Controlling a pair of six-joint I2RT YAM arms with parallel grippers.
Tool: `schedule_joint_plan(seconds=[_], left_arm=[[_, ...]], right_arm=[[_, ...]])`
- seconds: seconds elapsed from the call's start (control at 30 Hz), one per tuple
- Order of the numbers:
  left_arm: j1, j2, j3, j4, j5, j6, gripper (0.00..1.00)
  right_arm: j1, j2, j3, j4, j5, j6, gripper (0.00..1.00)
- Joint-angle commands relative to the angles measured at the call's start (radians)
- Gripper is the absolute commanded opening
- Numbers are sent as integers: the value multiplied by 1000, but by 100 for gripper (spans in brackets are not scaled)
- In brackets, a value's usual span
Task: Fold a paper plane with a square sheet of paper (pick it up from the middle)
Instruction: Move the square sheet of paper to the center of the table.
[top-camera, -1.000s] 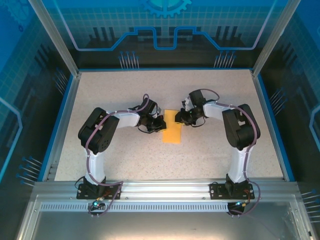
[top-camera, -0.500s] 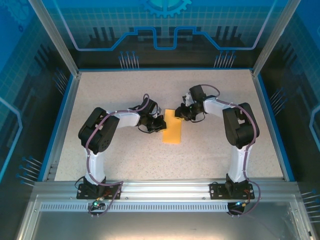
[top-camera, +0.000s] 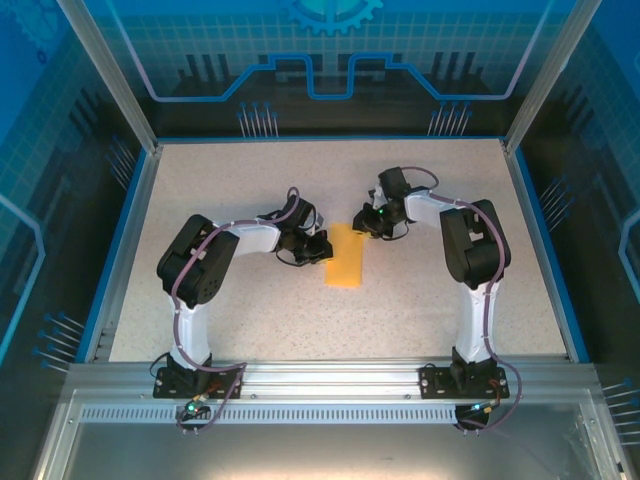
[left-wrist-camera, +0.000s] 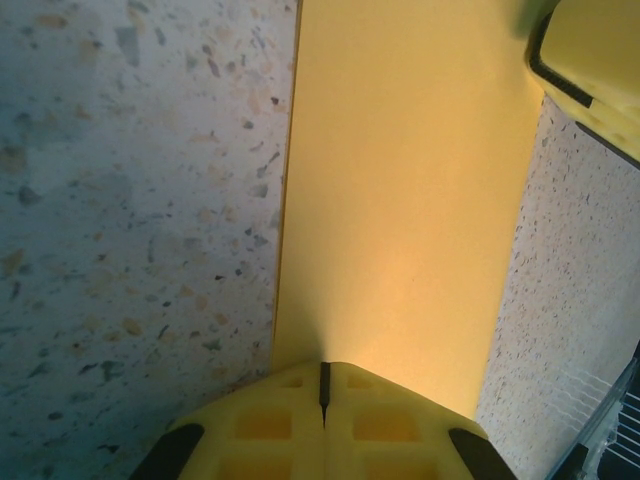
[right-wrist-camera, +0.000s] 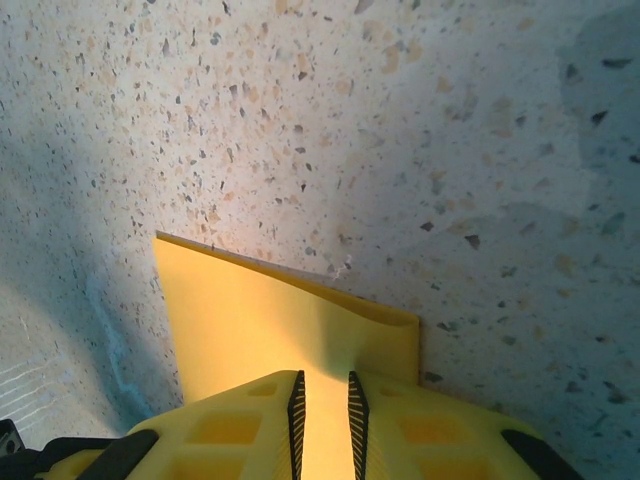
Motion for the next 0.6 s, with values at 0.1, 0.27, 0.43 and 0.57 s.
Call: schedule_joint_plan(seconds=[0.1,0.27,0.43,0.57], left_arm=[[-15,53,-24,-119,-65,21,0],[-14,52,-24,-120,-64,22,0],[-13,50,-24,-119,-63,23,0],[-14,25,-22,-119,-52,11,0]], right_arm=[[-5,6,37,-16,13,9,23],[-10,52,21,-5,56,24,22],[-14,71,31,-43,78,42,22],[11,42,30,-55,40,10,21]])
